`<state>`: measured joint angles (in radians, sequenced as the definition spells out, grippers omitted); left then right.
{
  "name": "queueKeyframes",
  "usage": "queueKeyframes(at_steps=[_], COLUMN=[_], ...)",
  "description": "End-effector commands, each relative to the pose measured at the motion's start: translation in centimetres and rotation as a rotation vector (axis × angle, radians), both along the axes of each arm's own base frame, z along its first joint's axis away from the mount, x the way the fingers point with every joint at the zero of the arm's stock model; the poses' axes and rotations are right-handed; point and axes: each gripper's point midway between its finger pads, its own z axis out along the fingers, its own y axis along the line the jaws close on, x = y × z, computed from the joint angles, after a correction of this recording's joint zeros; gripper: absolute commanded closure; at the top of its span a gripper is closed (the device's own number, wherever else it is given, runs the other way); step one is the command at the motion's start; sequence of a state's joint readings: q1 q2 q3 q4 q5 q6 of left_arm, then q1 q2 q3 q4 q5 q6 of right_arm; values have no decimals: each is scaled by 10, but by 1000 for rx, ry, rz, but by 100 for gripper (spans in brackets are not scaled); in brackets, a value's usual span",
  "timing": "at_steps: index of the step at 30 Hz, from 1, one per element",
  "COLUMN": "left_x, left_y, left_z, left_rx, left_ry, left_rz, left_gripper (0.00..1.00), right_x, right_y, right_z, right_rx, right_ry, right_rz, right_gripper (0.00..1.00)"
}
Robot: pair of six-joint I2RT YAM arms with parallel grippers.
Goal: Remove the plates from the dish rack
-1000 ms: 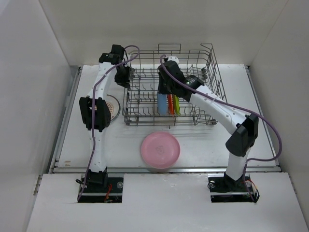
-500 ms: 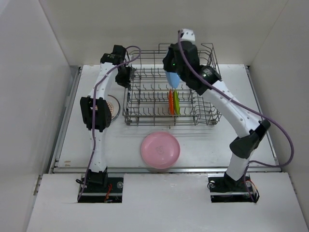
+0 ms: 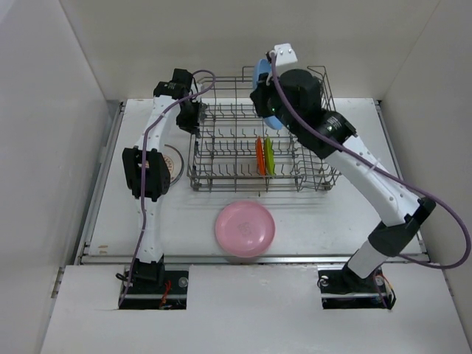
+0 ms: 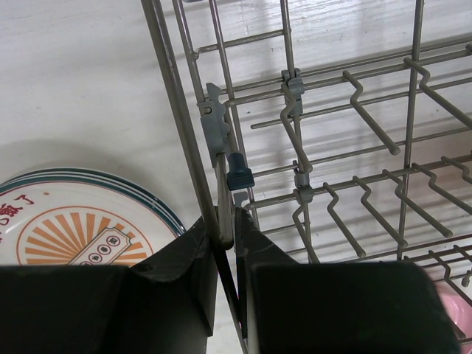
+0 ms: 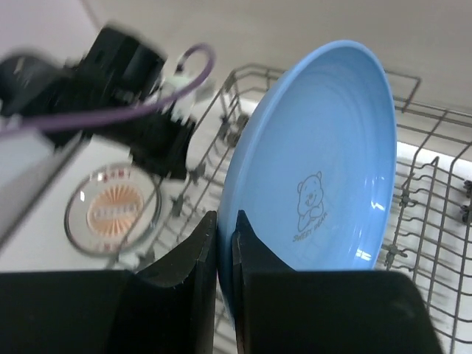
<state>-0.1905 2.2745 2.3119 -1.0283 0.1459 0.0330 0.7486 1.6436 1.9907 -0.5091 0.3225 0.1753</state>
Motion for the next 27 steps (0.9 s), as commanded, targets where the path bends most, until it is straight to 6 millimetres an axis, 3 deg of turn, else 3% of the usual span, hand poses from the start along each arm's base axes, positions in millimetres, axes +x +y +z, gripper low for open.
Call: queueKeyframes(at_steps=[1,3,4,6,11,15,19,21,23,27], left_x=[7,9,9,12,9,8,6,6,8,8], left_y=[0,0,-1,4,2,6,6,6,4,4], left_z=[21,20,20,22,22,23,20,20,21,21], left_rx=[45,45,41,40,27,20,21,21,8,7], left_ry=[-90,-90,-88,-93,-80,-77,-68,-68,-74,-74], left_rz=[-91,-91,-81,-70,-65,-60,-60,-60,-56,-56], left_gripper=[100,100,100,100,100,100,100,100,100,100], right_x=[-57,-86,-110,-134,-208,-241,-249,-247,-240,-237], right_y=[15,19,34,42,67,80,77,73,65,77], right_z=[0,-8,-28,-40,-102,-146,-187,-202,-231,-255], right_rx=[-130,-179,-220,-269,-435,-540,-639,-671,-730,-741], right_ry=[-61,-66,-33,-17,78,147,195,212,219,218], right_rz=[171,245,316,362,515,575,534,506,456,447], right_gripper=[100,100,100,100,100,100,100,100,100,100])
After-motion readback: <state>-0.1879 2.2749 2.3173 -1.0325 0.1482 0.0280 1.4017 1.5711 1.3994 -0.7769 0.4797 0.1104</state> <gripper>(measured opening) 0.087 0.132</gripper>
